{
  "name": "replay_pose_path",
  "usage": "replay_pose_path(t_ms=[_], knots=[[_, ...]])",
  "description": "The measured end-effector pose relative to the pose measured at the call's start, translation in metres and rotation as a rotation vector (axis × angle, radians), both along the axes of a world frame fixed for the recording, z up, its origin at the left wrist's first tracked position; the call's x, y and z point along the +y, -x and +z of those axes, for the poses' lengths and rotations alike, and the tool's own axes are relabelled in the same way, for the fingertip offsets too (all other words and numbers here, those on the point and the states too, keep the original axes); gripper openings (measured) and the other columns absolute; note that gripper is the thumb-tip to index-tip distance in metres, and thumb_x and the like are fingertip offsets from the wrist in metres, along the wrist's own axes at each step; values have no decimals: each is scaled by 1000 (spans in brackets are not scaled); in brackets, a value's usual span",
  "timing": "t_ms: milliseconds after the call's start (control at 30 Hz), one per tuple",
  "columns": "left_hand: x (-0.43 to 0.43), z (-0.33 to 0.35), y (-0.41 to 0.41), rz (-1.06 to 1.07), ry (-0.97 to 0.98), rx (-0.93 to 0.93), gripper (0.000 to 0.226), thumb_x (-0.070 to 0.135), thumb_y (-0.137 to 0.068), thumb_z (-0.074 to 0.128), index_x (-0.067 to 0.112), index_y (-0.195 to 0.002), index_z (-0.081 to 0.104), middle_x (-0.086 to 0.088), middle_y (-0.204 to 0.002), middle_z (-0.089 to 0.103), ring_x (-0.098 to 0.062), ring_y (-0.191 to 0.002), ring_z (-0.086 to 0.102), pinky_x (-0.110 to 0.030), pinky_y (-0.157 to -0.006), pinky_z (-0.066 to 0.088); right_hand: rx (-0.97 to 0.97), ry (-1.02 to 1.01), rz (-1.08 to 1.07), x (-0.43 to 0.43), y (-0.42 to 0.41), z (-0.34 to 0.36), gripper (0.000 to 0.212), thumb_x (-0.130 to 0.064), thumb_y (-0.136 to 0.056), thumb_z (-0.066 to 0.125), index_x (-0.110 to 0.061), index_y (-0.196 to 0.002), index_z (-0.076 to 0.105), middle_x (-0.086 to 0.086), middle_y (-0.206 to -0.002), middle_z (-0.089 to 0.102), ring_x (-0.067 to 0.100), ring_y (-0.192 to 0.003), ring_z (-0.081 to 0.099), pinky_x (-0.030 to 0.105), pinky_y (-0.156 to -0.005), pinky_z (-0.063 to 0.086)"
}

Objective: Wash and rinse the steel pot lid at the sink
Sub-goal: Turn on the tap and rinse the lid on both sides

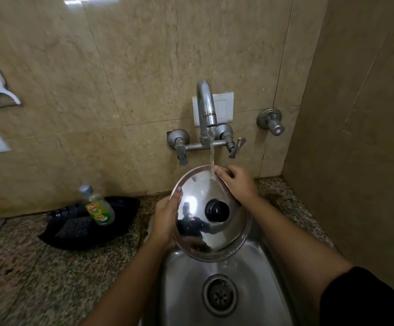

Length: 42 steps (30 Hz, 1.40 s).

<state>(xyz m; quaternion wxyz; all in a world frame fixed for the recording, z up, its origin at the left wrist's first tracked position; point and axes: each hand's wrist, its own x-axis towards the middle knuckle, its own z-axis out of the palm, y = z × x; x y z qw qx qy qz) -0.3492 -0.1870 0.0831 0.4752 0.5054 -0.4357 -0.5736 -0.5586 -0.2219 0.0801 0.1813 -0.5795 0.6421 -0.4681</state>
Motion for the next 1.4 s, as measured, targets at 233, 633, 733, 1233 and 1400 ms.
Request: replay_pose_path(t_ms=[233, 633, 733, 1233, 1400], knots=[[-24, 28, -6, -311, 157, -341, 42, 38, -86, 64, -4, -90, 69, -34, -84, 66, -46, -72, 63, -48, -73, 52, 387, 66, 348, 5, -24, 29, 33, -54, -83, 61, -30, -64, 51, -14, -61, 50, 1, -58, 49, 24, -56, 38], [-15, 17, 1, -61, 127, -192, 43, 38, -87, 62, -4, -89, 69, -24, -86, 72, -32, -78, 68, -44, -73, 56, 237, 69, 108, 8, -29, 30, 44, -62, -76, 64, -20, -65, 58, -6, -64, 56, 10, -61, 53, 25, -55, 40], [-15, 5, -5, 90, 51, 32, 44, 41, -82, 67, -2, -90, 69, -24, -88, 68, -32, -80, 64, -49, -76, 53, -8, 106, -79, 4, -19, 23, 42, -60, -83, 57, -24, -61, 53, -6, -58, 56, 8, -56, 53, 28, -54, 43], [-19, -4, -9, 267, 16, 75, 25, 31, -86, 67, 7, -80, 70, -12, -82, 68, -24, -79, 61, -39, -83, 51, 11, 30, -23, 1, -26, 18, 34, -50, -92, 51, -24, -72, 59, -9, -65, 56, 5, -60, 50, 25, -54, 33], [-21, -15, -10, 383, 43, 111, 29, 32, -88, 64, 9, -71, 66, -5, -71, 61, -17, -69, 55, -30, -68, 48, -395, -148, -32, 5, -7, -13, 46, -38, -98, 46, 2, -90, 66, 11, -80, 63, 19, -76, 56, 31, -69, 40]])
